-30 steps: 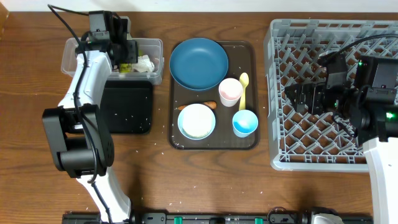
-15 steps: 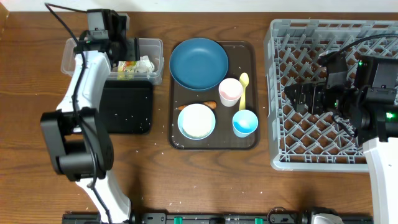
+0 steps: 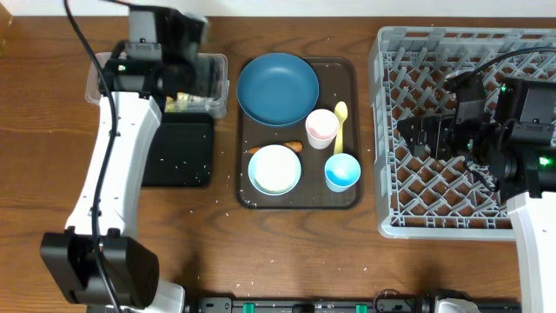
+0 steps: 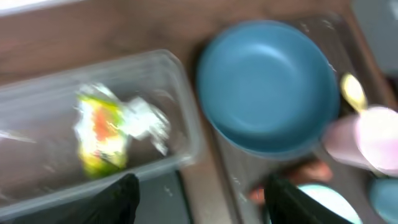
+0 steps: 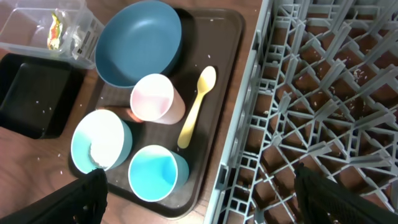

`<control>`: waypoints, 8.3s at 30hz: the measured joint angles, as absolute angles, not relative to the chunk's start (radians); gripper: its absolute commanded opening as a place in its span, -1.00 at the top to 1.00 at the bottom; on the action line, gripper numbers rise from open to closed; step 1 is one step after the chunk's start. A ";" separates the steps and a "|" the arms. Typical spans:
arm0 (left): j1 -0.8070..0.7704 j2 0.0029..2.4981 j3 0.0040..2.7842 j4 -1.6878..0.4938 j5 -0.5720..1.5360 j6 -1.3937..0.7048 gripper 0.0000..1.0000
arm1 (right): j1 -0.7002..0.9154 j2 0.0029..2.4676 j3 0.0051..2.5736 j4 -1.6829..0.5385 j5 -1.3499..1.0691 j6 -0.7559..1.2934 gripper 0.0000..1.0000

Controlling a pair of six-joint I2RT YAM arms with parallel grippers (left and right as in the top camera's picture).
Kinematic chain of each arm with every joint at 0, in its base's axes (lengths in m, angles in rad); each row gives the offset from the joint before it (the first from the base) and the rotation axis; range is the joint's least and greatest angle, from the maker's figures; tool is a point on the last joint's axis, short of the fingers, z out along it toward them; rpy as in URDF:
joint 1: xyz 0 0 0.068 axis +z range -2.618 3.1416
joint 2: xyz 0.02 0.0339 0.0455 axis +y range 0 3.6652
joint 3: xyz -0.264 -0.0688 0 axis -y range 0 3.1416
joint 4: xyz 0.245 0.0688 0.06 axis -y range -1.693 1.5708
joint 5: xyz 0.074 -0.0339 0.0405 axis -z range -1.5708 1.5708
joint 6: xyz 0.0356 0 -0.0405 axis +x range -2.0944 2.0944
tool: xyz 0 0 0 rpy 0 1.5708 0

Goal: Sort waste into correct bins and load items into the dishwasher rack
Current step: 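Move left gripper to light-blue rice bowl and grasp its rim, then carry rice bowl left and tip rice onto black tray, then return emptied light-blue bowl to brown tray with left gripper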

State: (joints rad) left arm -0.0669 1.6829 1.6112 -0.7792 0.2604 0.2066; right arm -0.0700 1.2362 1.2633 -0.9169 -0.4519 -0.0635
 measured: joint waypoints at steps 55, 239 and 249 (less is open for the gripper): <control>-0.683 1.811 1.152 -0.602 0.071 -0.119 0.13 | -0.070 1.236 1.264 -0.938 -0.452 -0.064 -0.89; -0.493 1.441 1.205 -0.758 0.066 -0.104 0.88 | -0.070 1.236 1.264 -0.934 -0.451 -0.064 -0.90; -0.664 1.678 1.195 -0.702 0.049 -0.105 0.88 | -0.070 1.236 1.264 -0.937 -0.452 -0.064 -0.90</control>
